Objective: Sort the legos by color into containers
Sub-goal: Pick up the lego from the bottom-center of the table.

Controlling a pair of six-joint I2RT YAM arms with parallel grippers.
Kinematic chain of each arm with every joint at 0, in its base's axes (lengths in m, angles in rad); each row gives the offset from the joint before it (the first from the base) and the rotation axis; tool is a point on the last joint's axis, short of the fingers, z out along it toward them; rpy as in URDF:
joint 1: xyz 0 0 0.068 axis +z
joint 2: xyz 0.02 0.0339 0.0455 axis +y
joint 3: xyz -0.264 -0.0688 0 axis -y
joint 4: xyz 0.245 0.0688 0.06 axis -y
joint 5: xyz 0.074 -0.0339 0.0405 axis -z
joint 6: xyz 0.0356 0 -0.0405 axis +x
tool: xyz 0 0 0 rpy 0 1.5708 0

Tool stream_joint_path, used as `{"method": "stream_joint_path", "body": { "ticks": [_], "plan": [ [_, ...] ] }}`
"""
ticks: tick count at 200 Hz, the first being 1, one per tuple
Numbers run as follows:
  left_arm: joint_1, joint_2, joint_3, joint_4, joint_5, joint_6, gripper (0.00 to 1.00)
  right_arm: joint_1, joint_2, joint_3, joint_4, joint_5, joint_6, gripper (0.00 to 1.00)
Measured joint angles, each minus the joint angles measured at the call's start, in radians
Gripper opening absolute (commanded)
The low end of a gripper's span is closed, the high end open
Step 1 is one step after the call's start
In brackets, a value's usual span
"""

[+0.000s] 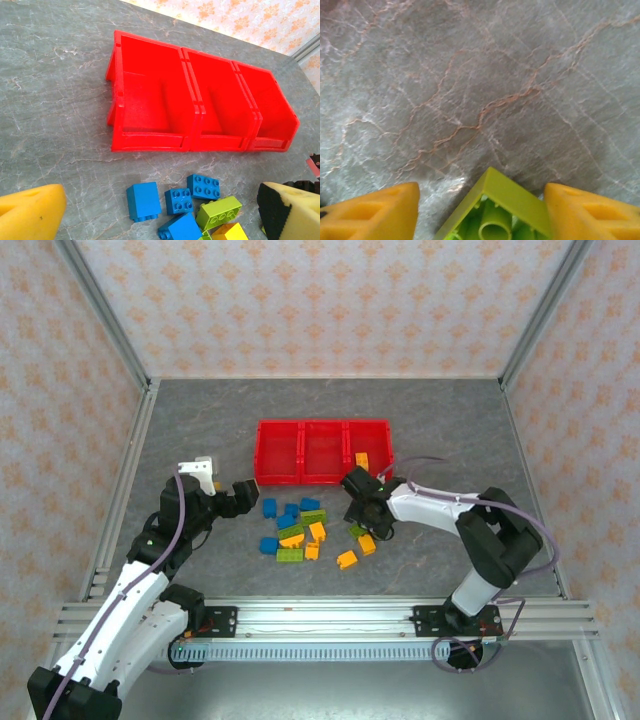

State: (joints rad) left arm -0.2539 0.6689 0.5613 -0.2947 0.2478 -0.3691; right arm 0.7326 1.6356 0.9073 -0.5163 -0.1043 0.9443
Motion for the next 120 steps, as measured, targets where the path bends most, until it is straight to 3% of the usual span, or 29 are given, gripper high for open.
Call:
{"method": "stream_joint_path", "body": {
  "ticks": [37,73,120],
  "plan": [
    [0.0,0.0,0.0,0.0,0.0,0.0,0.99,0.01,0.024,0.017,-0.031,0.039,0.0,0.51],
    [0.0,0.0,0.0,0.0,0.0,0.0,0.99,0.013,0.044,0.048,-0.082,0.055,-0.021,0.31],
    [0.0,0.001,0.0,0.0,0.002,0.0,0.99,0.008,0.073,0.175,-0.04,0.088,-0.114,0.29]
  ]
}}
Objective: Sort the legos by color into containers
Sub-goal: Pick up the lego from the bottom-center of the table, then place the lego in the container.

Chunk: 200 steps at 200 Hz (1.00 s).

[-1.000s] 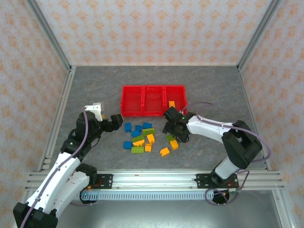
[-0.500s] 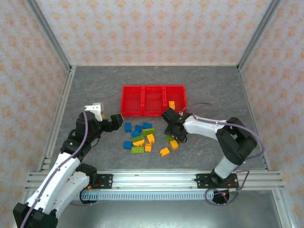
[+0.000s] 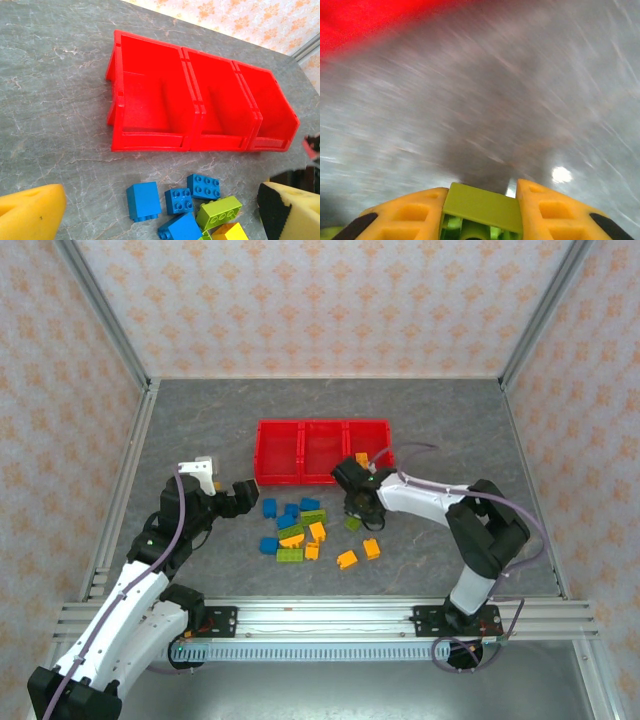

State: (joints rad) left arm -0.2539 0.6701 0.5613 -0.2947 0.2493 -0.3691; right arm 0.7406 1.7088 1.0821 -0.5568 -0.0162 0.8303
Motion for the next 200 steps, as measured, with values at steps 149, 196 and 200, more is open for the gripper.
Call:
{"method": "stream_joint_path", "body": {
  "ticks": [149,196,200],
  "plan": [
    [0.0,0.026,0.0,0.0,0.006,0.0,0.99,-0.019,0.529,0.841,0.044,0.215,-0.573,0.34],
    [0.0,0.029,0.0,0.0,0.005,0.0,0.99,-0.025,0.534,0.82,0.014,0.243,-0.605,0.75],
    [0.0,0.032,0.0,0.0,0.005,0.0,0.99,-0.026,0.531,0.814,0.015,0.243,-0.607,0.77]
  ]
}}
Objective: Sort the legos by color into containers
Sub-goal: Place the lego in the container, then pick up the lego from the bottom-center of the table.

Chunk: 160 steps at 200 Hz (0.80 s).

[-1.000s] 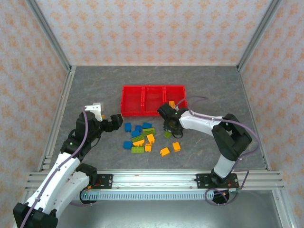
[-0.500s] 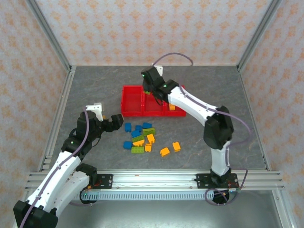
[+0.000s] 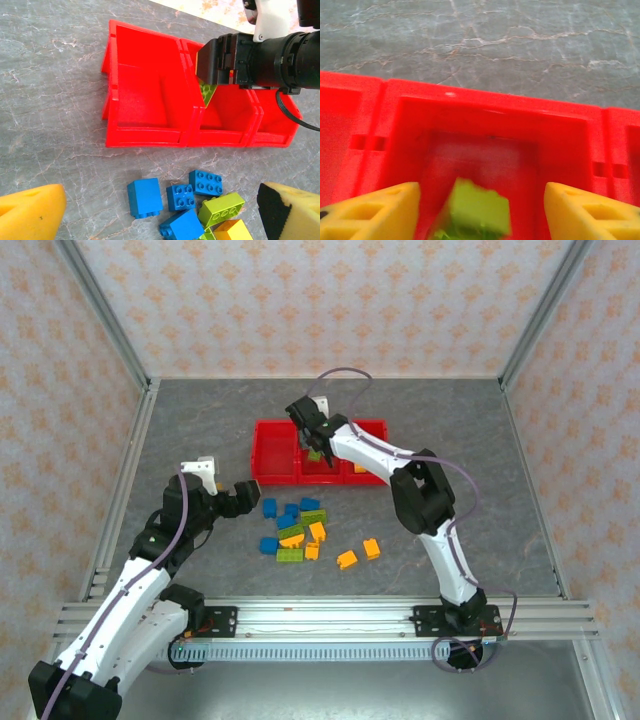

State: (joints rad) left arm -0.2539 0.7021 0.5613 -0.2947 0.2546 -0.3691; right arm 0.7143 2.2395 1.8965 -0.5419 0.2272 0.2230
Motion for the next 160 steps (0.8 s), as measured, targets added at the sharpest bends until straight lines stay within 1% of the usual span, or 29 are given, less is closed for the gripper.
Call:
{"method": "stream_joint_path", "body": {
  "ticks": [15,52,75,97,116,129,142,152,160],
  "plan": [
    [0.0,0.01,0.0,0.0,0.0,0.0,0.99,-0.001,-0.021,-0.022,-0.004,-0.005,0.002,0.83],
    [0.0,0.014,0.0,0.0,-0.002,0.0,0.99,0.001,-0.119,-0.034,-0.07,-0.033,0.016,0.9],
    [0.0,0.013,0.0,0.0,-0.004,0.0,0.99,0.002,-0.243,-0.046,-0.111,-0.057,0.043,0.91],
    [0.0,0.013,0.0,0.0,-0.004,0.0,0.99,0.005,-0.405,-0.103,-0.143,-0.088,0.084,0.92],
    [0.0,0.011,0.0,0.0,-0.004,0.0,0.99,0.012,-0.546,-0.193,-0.166,-0.114,0.13,0.93],
    [0.0,0.011,0.0,0.0,-0.003,0.0,0.99,0.019,-0.646,-0.296,-0.177,-0.132,0.172,0.93],
    [0.0,0.011,0.0,0.0,-0.003,0.0,0.99,0.024,-0.696,-0.357,-0.22,-0.142,0.2,0.94],
    [0.0,0.011,0.0,0.0,-0.003,0.0,0.99,0.029,-0.756,-0.473,-0.171,-0.164,0.244,0.94],
    [0.0,0.011,0.0,0.0,0.0,0.0,0.99,0.03,-0.809,-0.571,-0.181,-0.179,0.274,0.94]
  ]
}}
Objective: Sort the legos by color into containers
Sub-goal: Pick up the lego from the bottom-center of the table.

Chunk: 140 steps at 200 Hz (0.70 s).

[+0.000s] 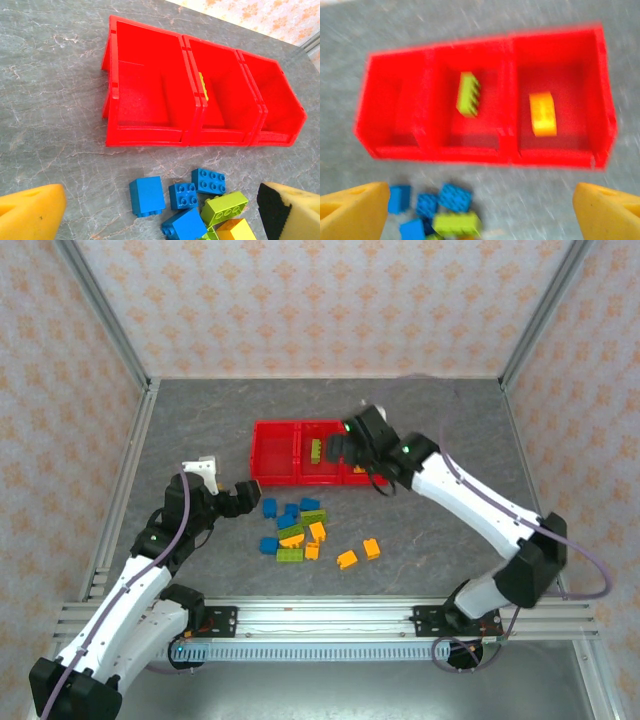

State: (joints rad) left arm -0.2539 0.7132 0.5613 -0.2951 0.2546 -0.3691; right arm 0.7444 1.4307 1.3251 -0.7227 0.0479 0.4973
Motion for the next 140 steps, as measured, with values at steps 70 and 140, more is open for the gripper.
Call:
{"method": "stream_joint_path", "body": {
  "ticks": [70,140],
  "plan": [
    [0.0,0.0,0.0,0.0,0.002,0.0,0.99,0.068,-0.136,-0.438,-0.056,-0.139,0.131,0.94],
    [0.0,0.0,0.0,0.0,0.004,0.0,0.99,0.071,-0.004,-0.493,0.004,-0.196,0.068,0.81]
  ]
}}
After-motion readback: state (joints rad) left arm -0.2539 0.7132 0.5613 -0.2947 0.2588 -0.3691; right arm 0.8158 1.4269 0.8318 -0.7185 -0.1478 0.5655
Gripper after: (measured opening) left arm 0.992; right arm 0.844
